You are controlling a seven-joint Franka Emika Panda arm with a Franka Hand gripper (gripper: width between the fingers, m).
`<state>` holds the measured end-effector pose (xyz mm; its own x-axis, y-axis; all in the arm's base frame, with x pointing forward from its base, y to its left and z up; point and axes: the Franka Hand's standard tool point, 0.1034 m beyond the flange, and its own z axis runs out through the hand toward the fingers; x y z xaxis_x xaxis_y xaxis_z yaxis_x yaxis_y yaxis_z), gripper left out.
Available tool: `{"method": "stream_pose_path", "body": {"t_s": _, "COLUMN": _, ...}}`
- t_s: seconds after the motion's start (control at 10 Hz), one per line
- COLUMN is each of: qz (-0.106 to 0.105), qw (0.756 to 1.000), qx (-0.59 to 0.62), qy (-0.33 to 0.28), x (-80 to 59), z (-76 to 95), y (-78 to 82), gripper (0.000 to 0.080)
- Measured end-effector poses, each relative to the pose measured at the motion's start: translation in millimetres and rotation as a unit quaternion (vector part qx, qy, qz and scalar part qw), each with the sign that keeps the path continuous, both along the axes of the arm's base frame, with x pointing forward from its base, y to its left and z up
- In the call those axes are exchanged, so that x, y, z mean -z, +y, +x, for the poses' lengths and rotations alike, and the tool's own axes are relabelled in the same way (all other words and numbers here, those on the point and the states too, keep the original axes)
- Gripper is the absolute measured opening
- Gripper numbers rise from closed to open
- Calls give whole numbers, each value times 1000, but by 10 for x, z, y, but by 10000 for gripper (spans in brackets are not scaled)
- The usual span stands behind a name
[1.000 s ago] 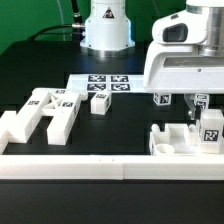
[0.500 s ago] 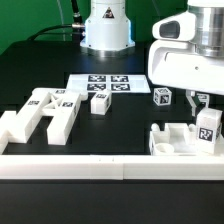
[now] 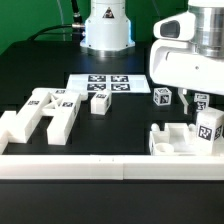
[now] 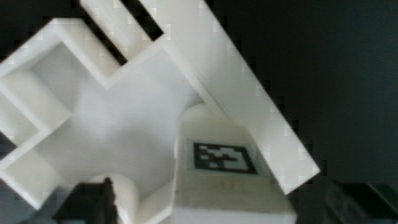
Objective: Assemble chair
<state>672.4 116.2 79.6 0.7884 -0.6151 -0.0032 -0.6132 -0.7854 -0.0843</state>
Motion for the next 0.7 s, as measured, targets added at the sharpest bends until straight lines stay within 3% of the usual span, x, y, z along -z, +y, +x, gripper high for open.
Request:
{"method": "stream_pose_path", "body": {"t_s": 0.2, "qz": -9, "qw": 996, "qx": -91, "qy": -6, "x": 3, "z": -3, "y": 7, "gripper": 635}}
{"method": "stream_pose_path", "body": {"t_s": 0.7, "qz": -23, "qw": 947, "qx": -319, "qy": -20, "x": 5, "z": 3, "y": -13, "gripper": 649}}
